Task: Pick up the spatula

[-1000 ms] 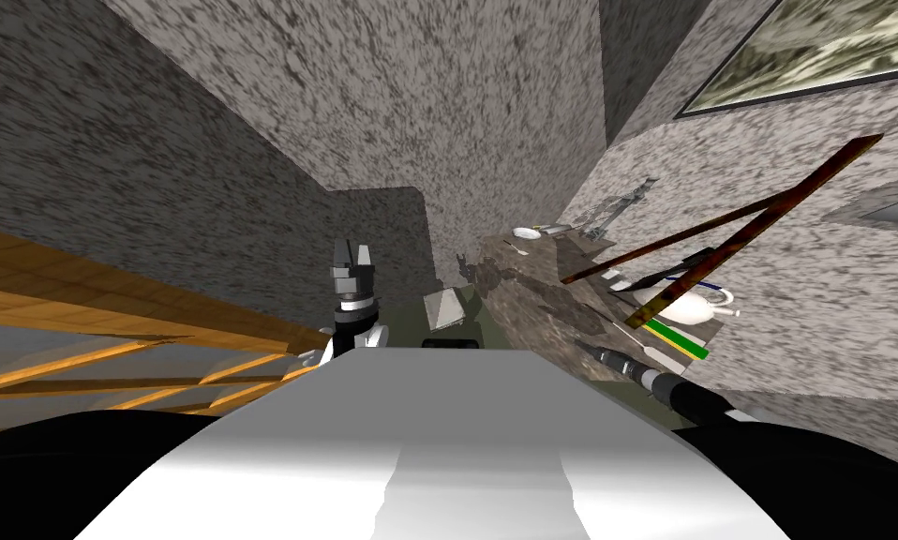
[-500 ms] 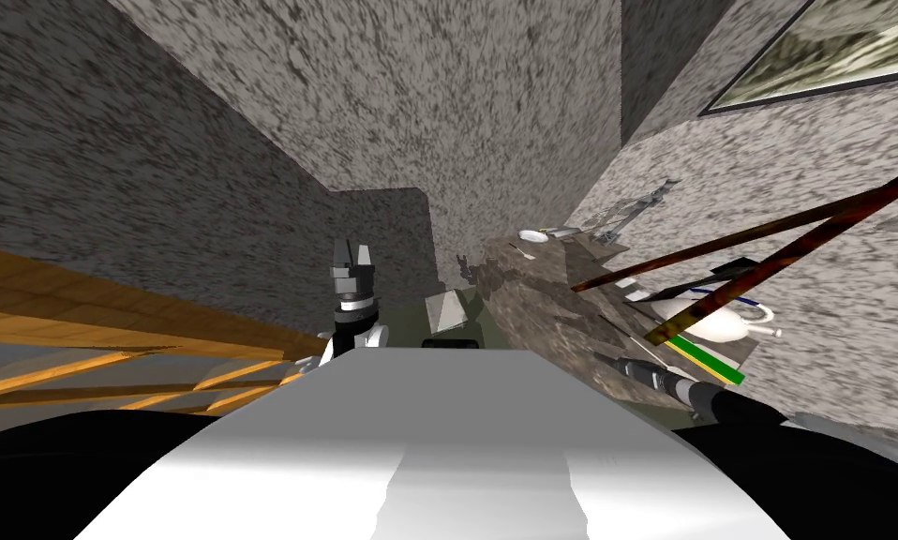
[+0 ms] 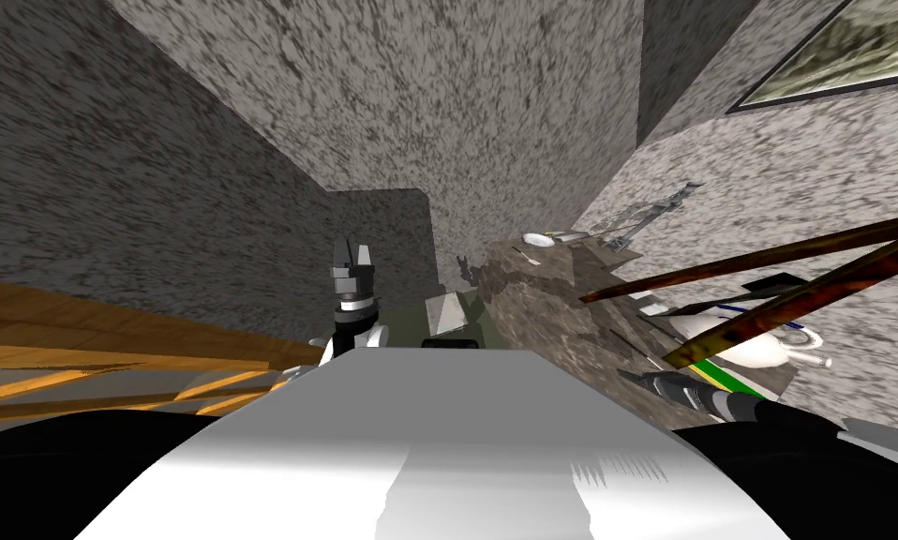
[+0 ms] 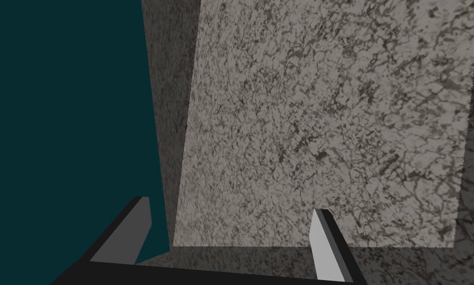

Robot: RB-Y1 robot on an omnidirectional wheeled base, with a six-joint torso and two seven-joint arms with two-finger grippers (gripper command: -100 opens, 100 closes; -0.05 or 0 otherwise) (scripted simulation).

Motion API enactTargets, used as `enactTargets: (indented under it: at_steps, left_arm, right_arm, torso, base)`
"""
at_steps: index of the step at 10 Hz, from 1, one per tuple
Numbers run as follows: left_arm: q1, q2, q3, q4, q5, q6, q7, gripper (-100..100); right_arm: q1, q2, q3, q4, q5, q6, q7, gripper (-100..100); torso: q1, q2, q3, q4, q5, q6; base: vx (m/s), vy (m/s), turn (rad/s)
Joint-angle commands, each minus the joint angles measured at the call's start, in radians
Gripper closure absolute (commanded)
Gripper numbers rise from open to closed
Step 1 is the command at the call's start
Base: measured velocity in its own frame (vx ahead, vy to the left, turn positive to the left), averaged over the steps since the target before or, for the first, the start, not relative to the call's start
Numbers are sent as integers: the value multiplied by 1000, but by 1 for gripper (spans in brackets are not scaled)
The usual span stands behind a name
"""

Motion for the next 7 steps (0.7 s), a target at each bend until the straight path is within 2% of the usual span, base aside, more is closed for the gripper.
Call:
enactTargets:
  at_steps: [1,3,7]
  left_arm:
    - [0,0,0,0,0,0,0,0]
    - [0,0,0,0,0,0,0,0]
    - [0,0,0,0,0,0,0,0]
  right_arm:
    - [18,-43,30,11,13,-10,28,-100]
    - [20,-78,76,29,34,-23,54,-100]
    - [20,-78,76,29,34,-23,54,-100]
  torso:
    - [0,0,0,0,0,0]
    - [-1,1,1,0,-1,-1]
    - [5,6,4,2,1,1]
  base:
    - [112,-95,37]
    - [43,-67,180]
    - [2,-4,11]
